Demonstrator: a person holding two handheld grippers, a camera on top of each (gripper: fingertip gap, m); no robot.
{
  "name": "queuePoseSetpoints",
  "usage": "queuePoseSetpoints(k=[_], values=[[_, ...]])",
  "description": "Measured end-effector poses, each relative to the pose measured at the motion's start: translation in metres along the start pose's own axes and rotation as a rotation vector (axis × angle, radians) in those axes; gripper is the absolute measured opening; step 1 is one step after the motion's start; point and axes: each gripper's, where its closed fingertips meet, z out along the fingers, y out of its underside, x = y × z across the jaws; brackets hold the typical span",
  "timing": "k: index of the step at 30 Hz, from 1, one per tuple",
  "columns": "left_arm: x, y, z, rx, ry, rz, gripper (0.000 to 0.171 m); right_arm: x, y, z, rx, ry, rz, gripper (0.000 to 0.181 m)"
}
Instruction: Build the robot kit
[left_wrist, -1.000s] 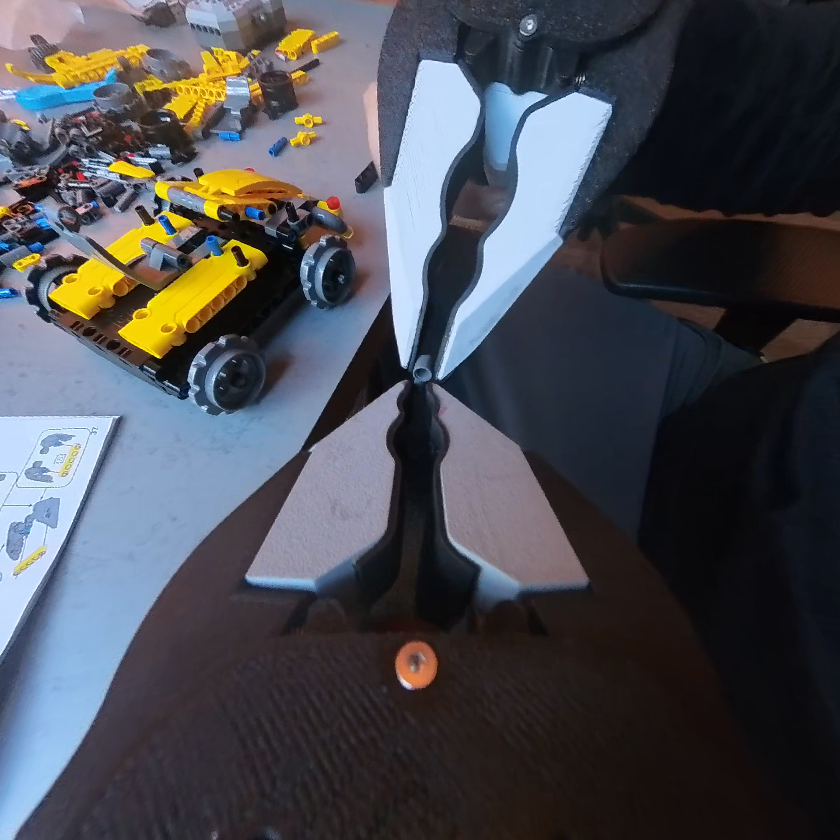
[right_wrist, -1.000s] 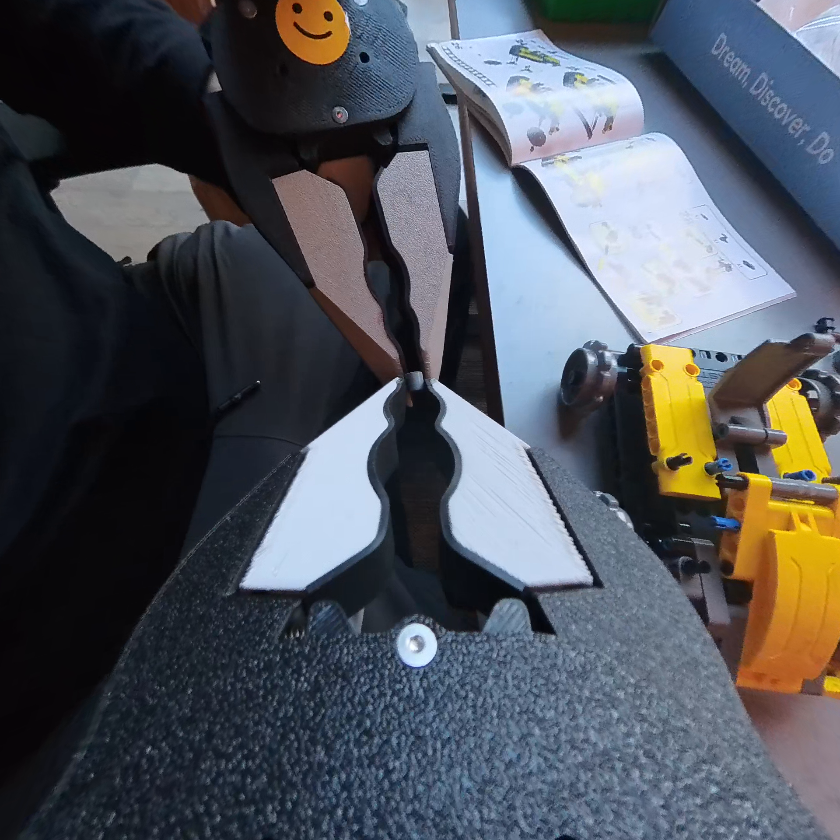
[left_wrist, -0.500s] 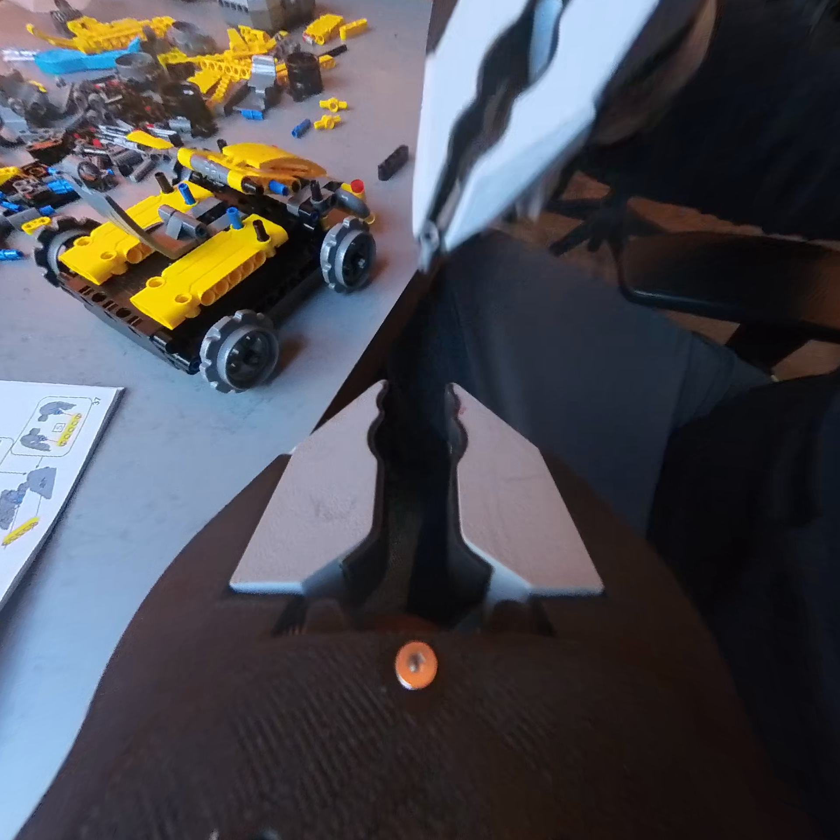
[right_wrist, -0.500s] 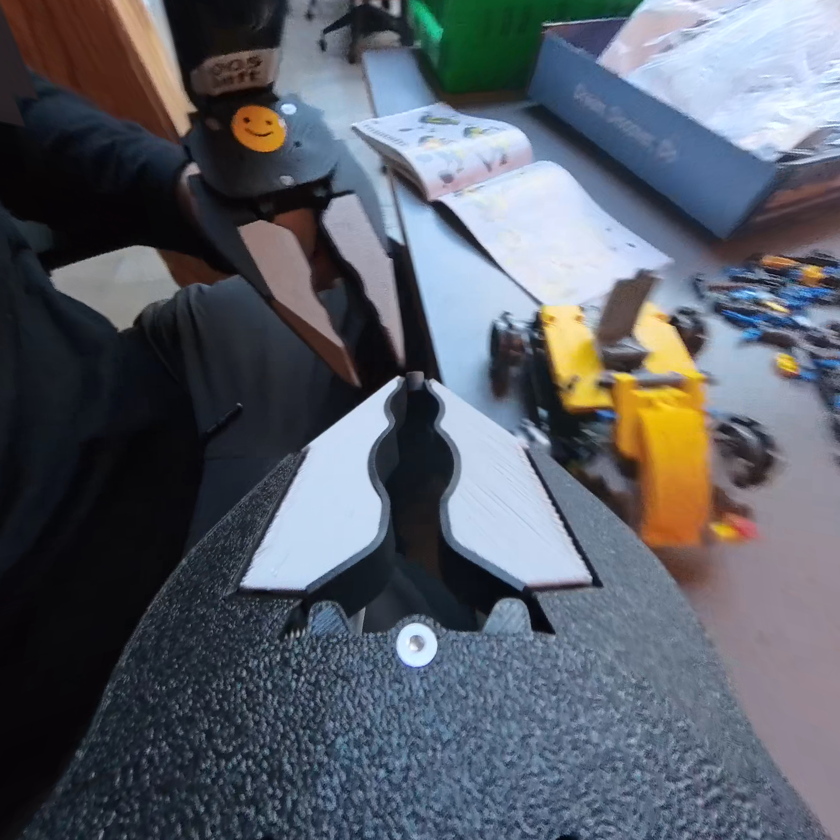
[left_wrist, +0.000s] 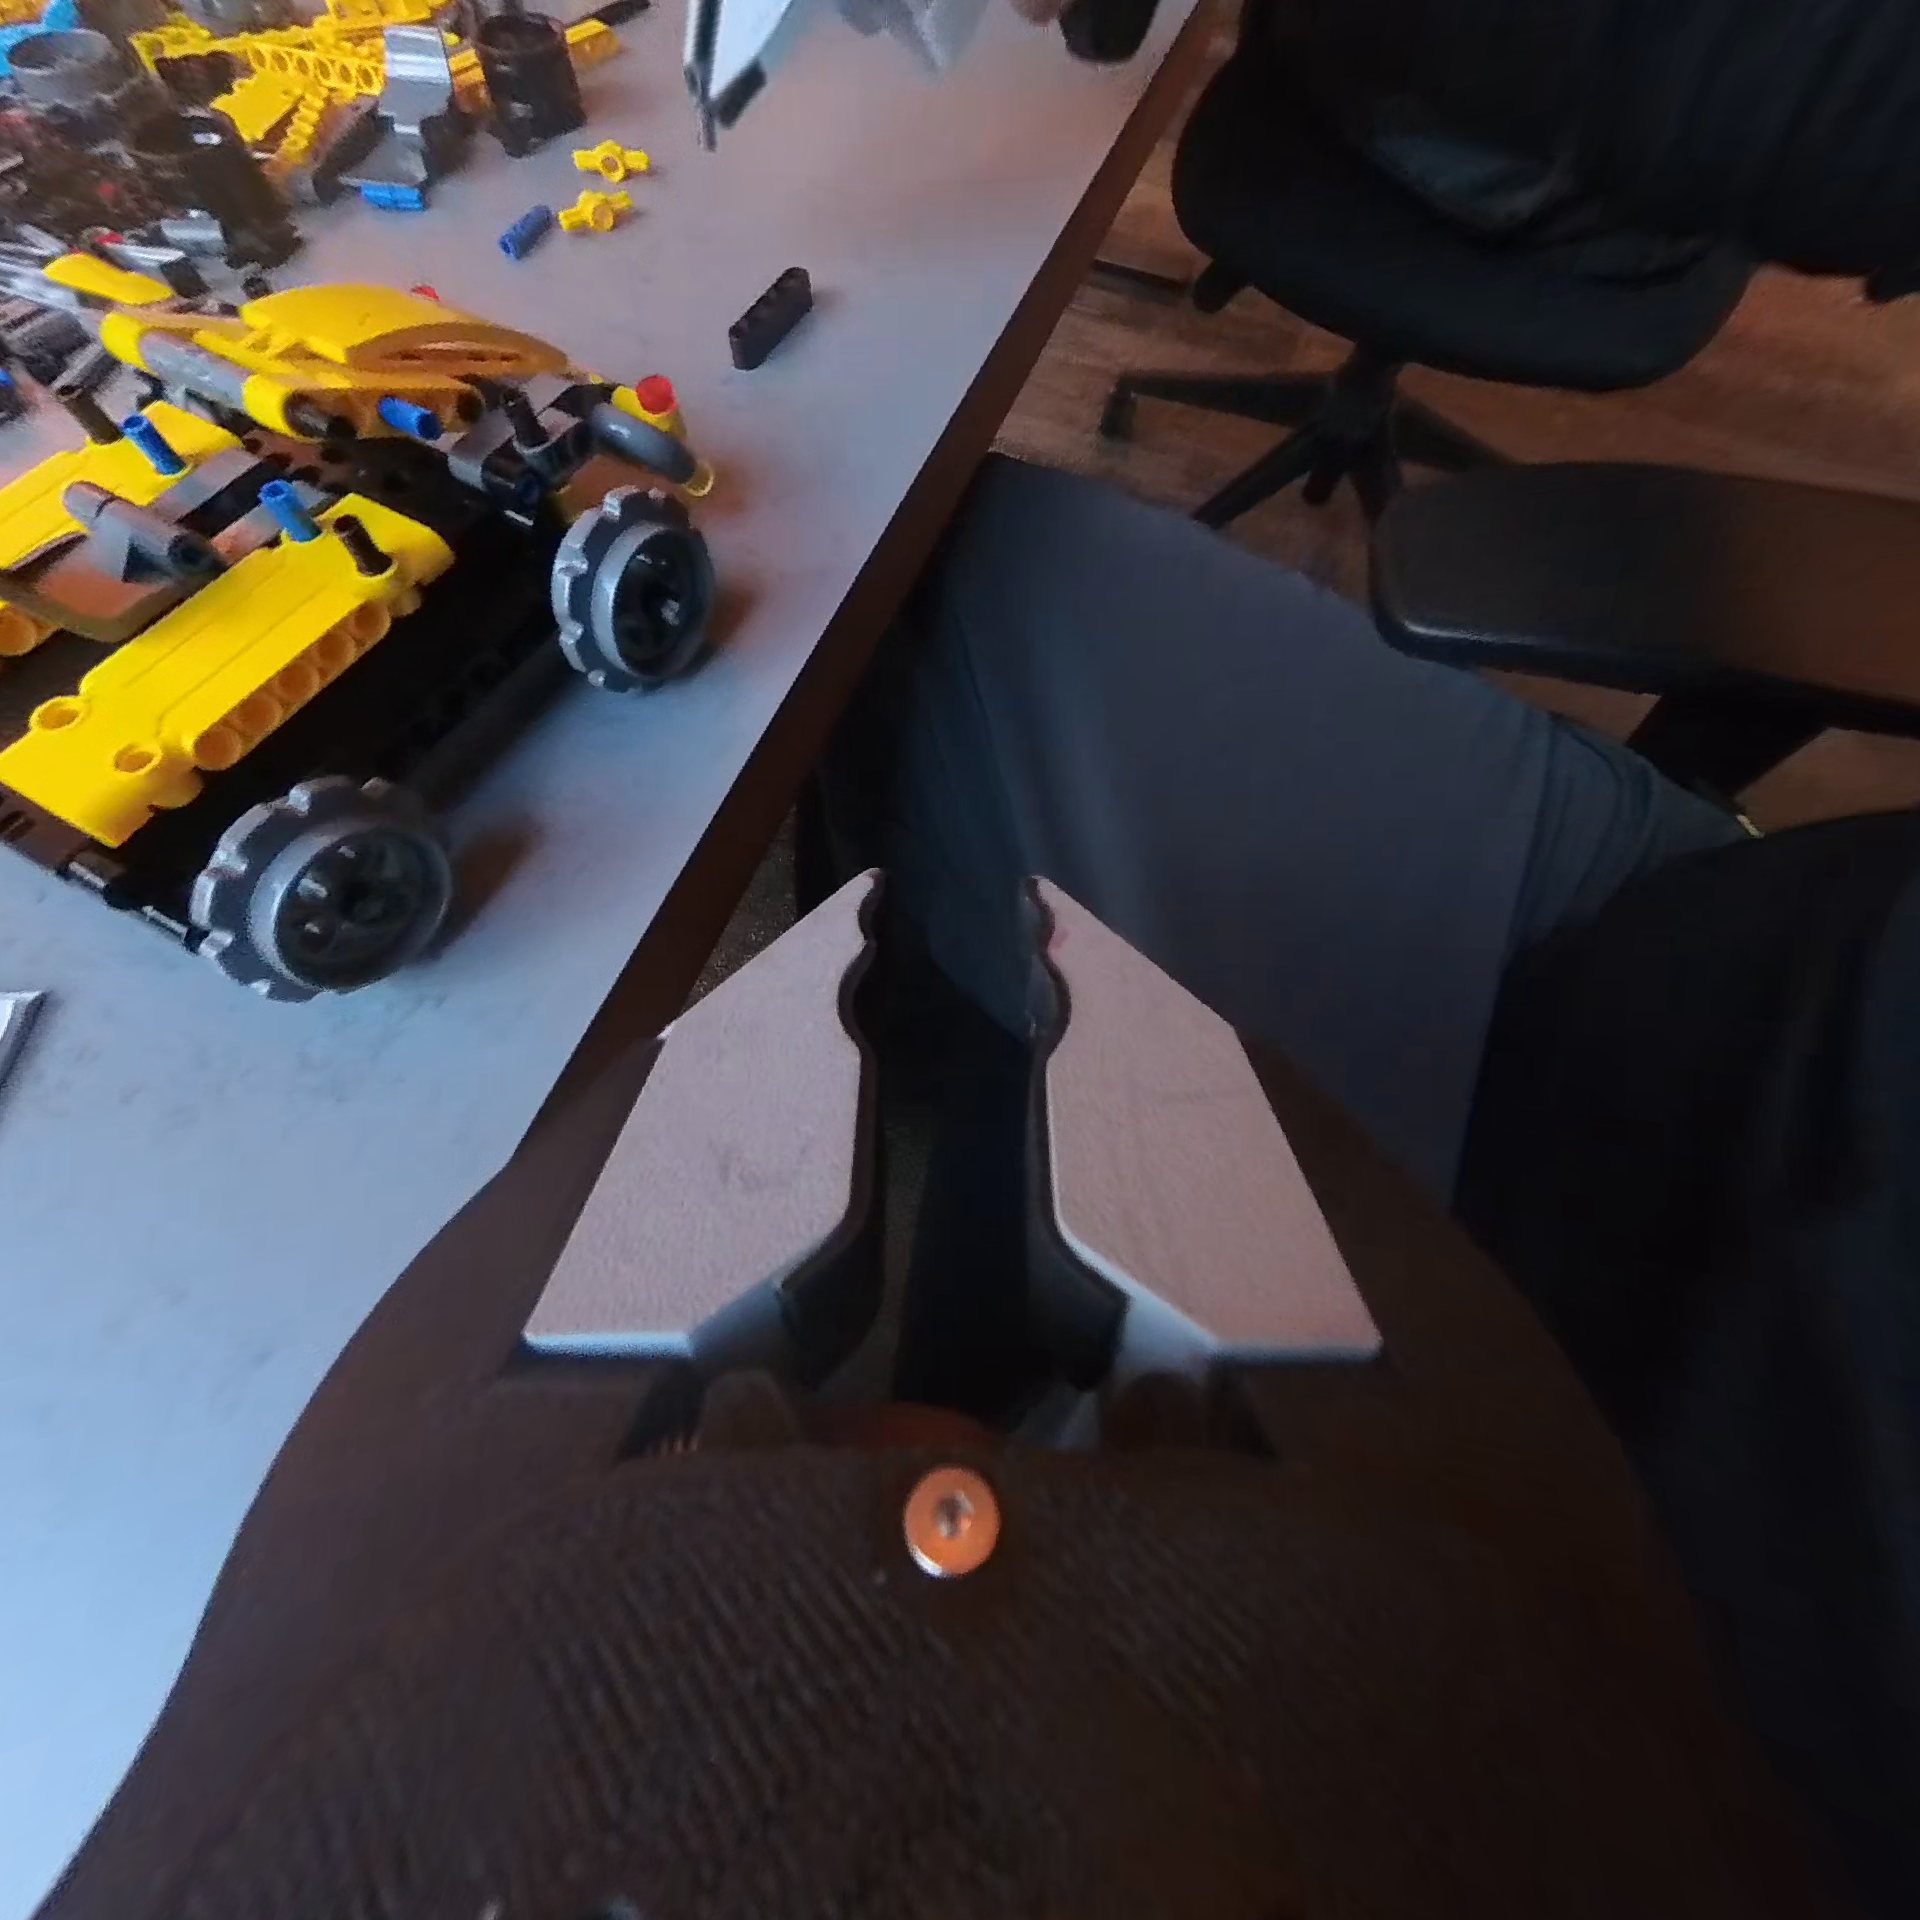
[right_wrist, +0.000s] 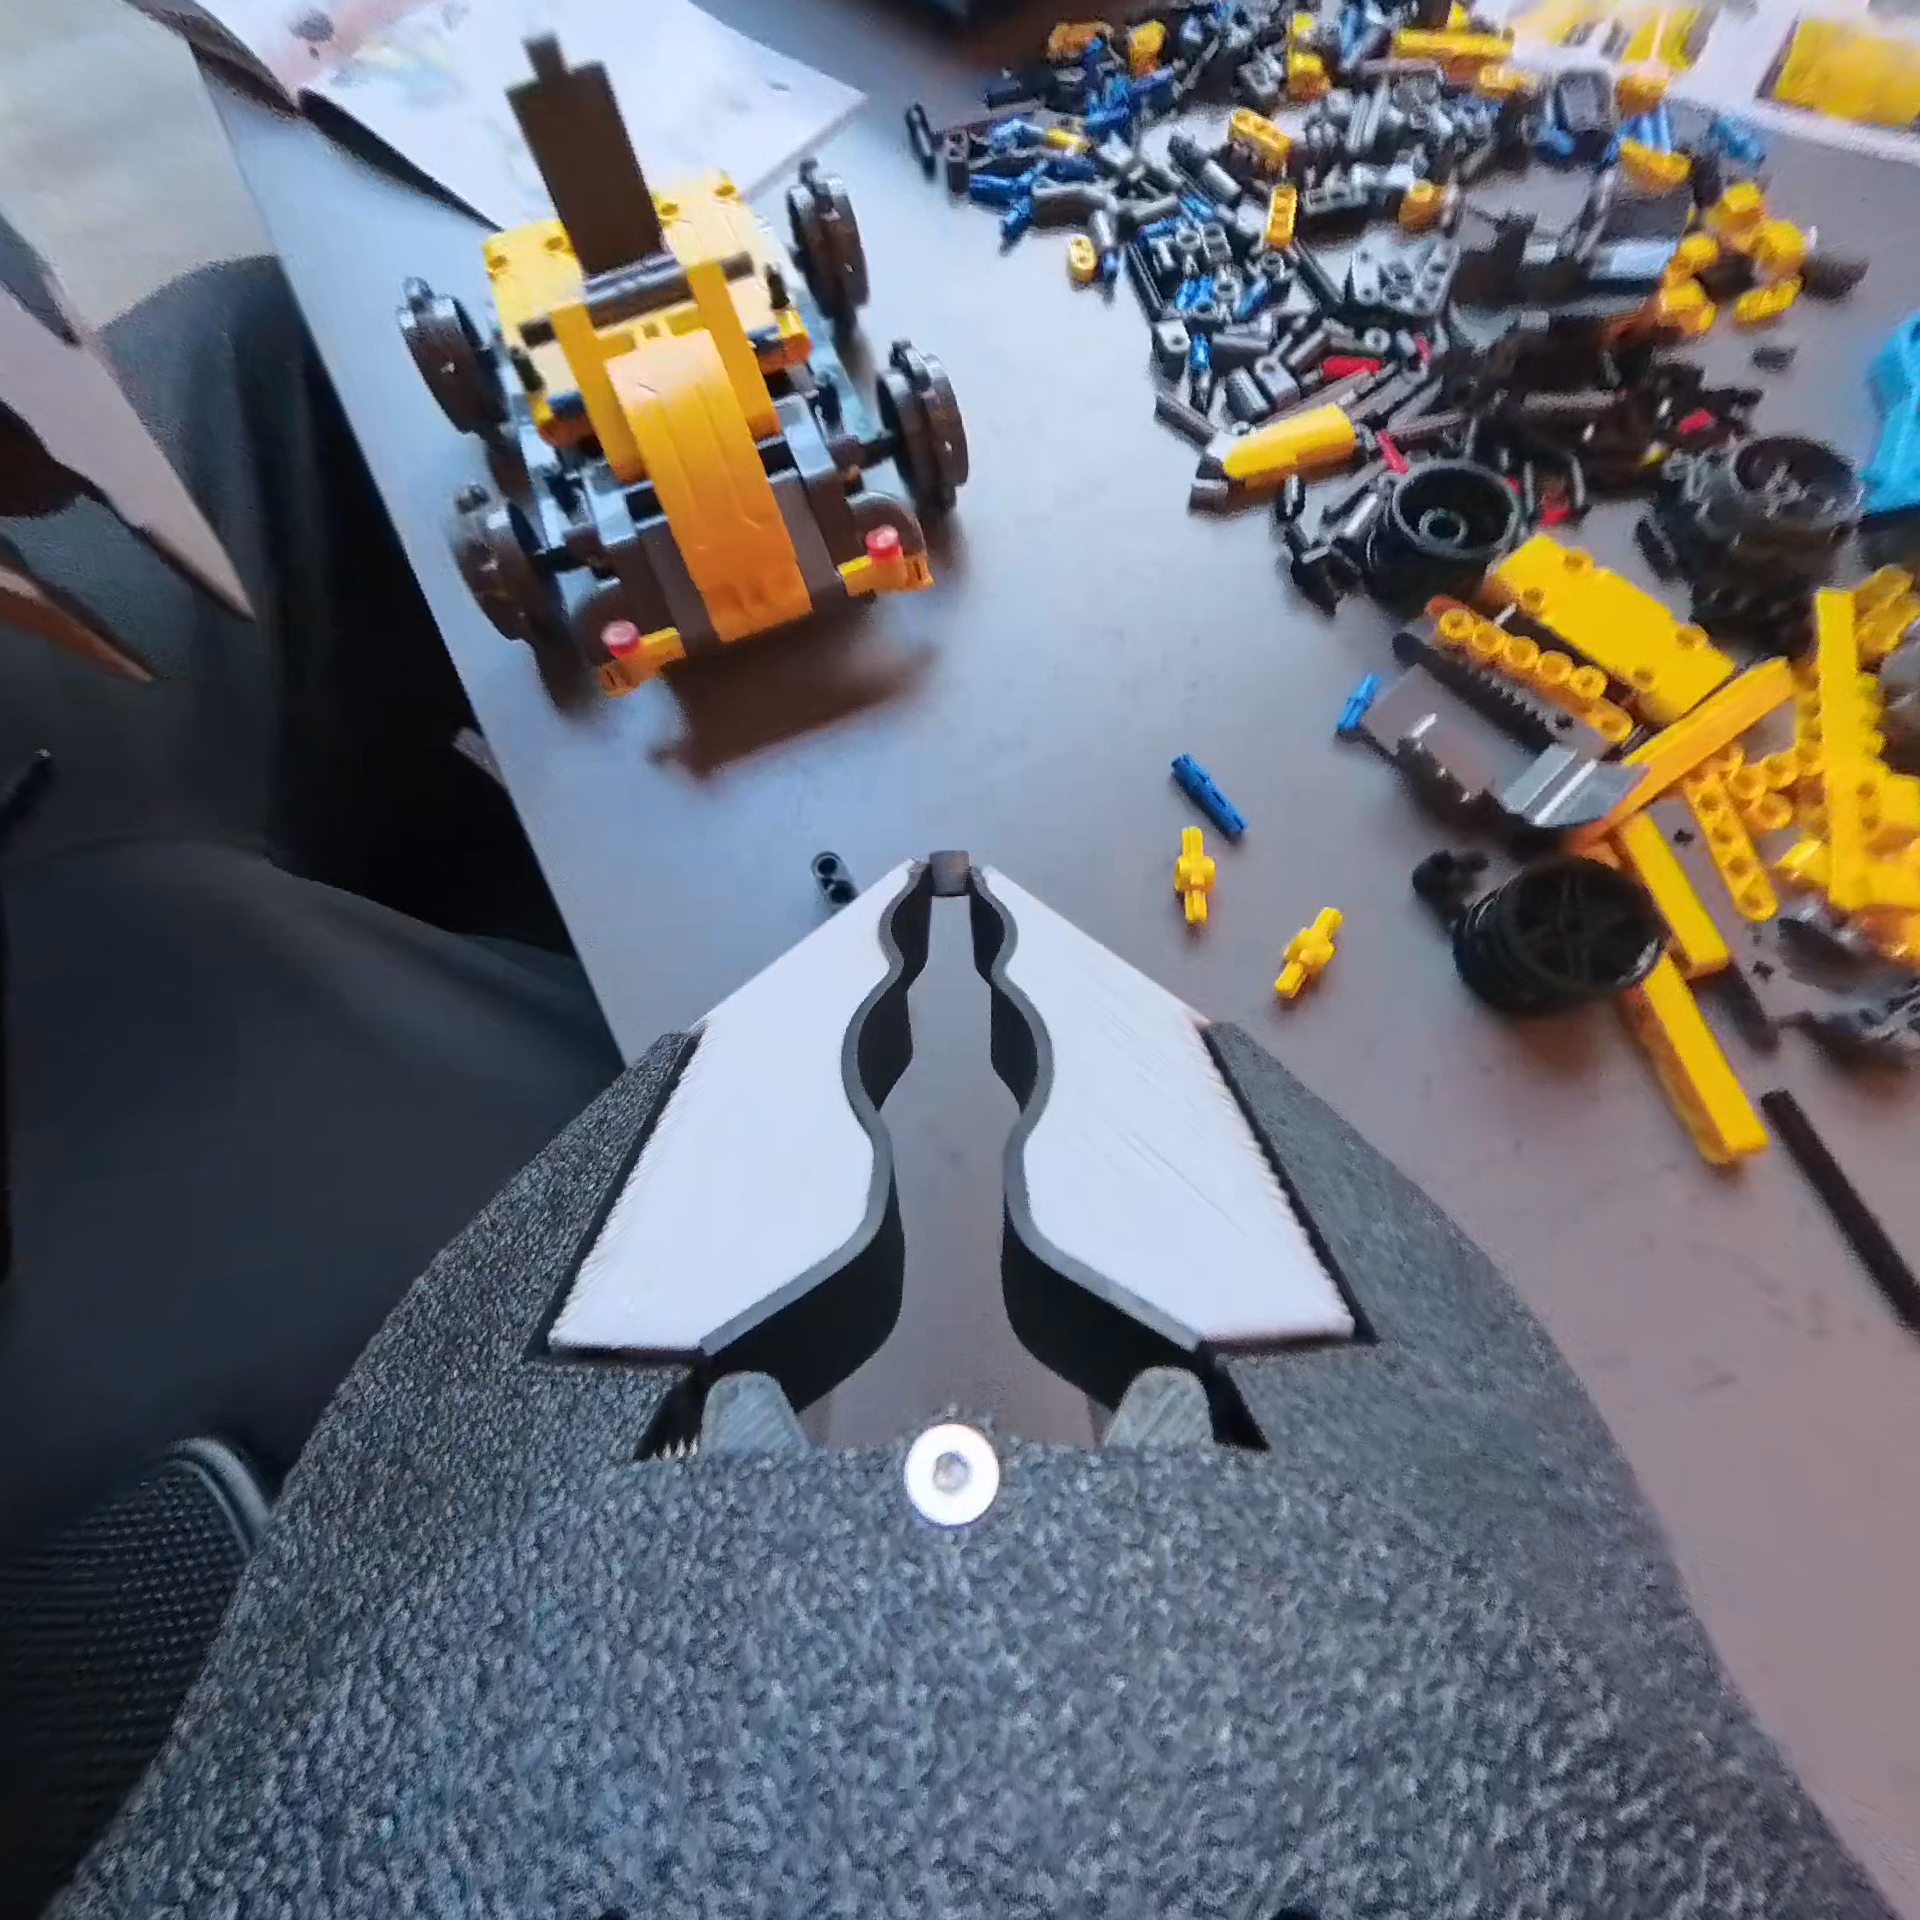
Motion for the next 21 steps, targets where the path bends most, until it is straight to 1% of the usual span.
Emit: queuePoseSetpoints(k=[4, 9, 14, 18, 21], values=[[0.007, -0.001, 0.008, -0.007, 0.025, -0.012, 0.021, 0.004, 0.013, 0.005, -0.013, -0.042, 0.094, 0.006], [0.010, 0.002, 0.012, -0.020, 0.040, -0.016, 0.021, -0.003, 0.022, 0.006, -0.016, -0.088, 0.166, 0.007], [0.012, 0.007, 0.013, -0.031, 0.058, -0.026, 0.021, -0.005, 0.029, 0.008, -0.036, -0.106, 0.196, 0.007], [0.011, 0.018, 0.008, -0.054, 0.058, -0.024, 0.021, -0.015, 0.032, 0.008, -0.053, -0.139, 0.211, 0.007], [0.008, 0.027, 0.003, -0.066, 0.052, -0.040, 0.021, -0.015, 0.033, 0.002, -0.052, -0.101, 0.201, 0.007]])
